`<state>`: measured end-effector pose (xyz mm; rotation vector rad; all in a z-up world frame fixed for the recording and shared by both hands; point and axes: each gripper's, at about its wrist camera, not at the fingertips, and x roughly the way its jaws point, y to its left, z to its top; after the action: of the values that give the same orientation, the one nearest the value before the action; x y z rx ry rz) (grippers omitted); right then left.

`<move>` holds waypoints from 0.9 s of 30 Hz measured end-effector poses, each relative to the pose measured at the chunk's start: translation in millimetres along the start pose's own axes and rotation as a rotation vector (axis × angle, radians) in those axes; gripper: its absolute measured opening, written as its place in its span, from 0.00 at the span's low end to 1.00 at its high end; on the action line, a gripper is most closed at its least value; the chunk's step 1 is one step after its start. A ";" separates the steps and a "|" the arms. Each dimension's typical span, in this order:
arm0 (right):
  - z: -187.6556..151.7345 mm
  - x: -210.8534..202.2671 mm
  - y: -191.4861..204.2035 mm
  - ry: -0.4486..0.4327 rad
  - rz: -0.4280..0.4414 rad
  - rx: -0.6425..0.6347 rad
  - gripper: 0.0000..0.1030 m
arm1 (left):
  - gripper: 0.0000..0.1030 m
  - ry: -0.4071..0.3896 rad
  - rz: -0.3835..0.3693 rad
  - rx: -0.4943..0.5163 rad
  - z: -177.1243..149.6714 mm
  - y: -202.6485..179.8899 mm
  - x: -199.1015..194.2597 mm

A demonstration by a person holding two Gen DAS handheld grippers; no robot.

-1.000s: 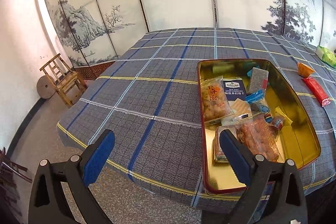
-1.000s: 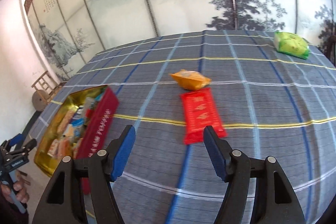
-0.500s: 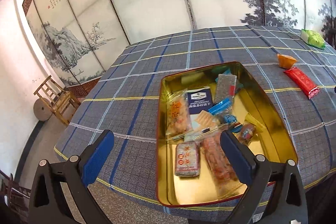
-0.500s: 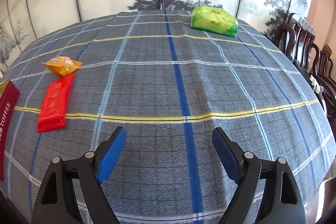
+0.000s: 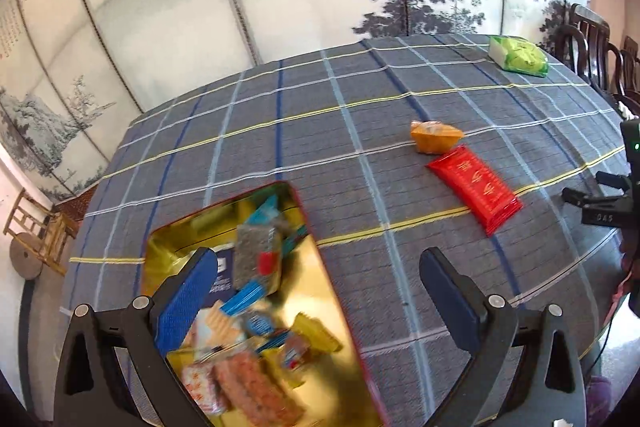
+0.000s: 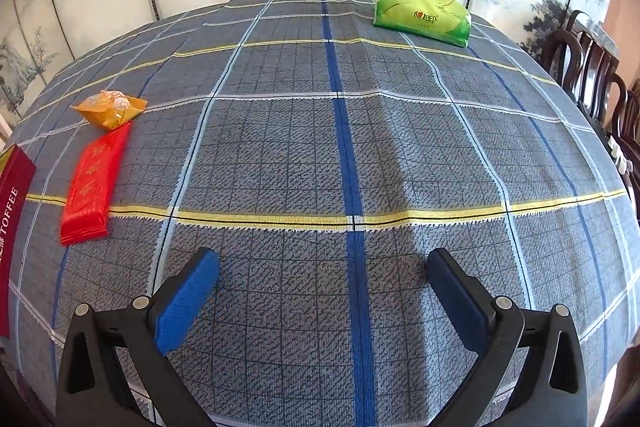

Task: Organize snacks
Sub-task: 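Grasp the orange wrapped candy with the left tool, then grasp the red printed pack with the right tool while left lifts the orange candy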

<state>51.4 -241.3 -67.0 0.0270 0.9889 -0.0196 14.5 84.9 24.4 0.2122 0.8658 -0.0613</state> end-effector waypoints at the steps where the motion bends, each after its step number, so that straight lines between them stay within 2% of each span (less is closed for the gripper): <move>1: -0.6 -0.4 0.5 -0.002 0.002 -0.003 1.00 | 0.98 0.010 -0.042 -0.001 10.4 -6.1 7.9; 4: -3.1 -3.1 2.0 -0.006 0.011 -0.010 1.00 | 0.97 0.036 -0.136 0.013 43.2 -24.3 33.7; 10: -5.5 -6.9 1.2 -0.020 0.045 -0.005 1.00 | 0.97 0.077 -0.246 0.069 99.5 -59.4 92.6; 14: -6.2 -9.0 -1.7 -0.030 0.070 0.010 1.00 | 0.97 0.174 -0.322 0.048 121.8 -67.1 139.7; 19: -5.6 -9.0 -2.0 -0.033 0.082 0.012 1.00 | 0.94 0.255 -0.305 0.084 128.9 -78.6 174.9; 21: -4.7 -8.1 -1.7 -0.032 0.084 0.009 1.00 | 0.82 0.313 -0.314 0.109 124.4 -84.9 188.1; 22: -4.4 -7.8 -1.5 -0.032 0.085 0.007 1.00 | 0.59 0.359 -0.327 0.112 120.0 -87.6 195.5; 23: -4.5 -7.8 -1.3 -0.032 0.085 0.005 1.00 | 0.56 0.313 -0.277 0.131 119.4 -89.5 191.3; 27: -4.2 -7.9 0.1 -0.029 0.080 0.001 1.00 | 0.51 0.276 -0.218 0.095 113.9 -84.5 183.1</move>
<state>43.6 -241.0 -62.7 0.0675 0.9577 0.0528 206.6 -15.7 -56.9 0.2176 1.1600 -0.2827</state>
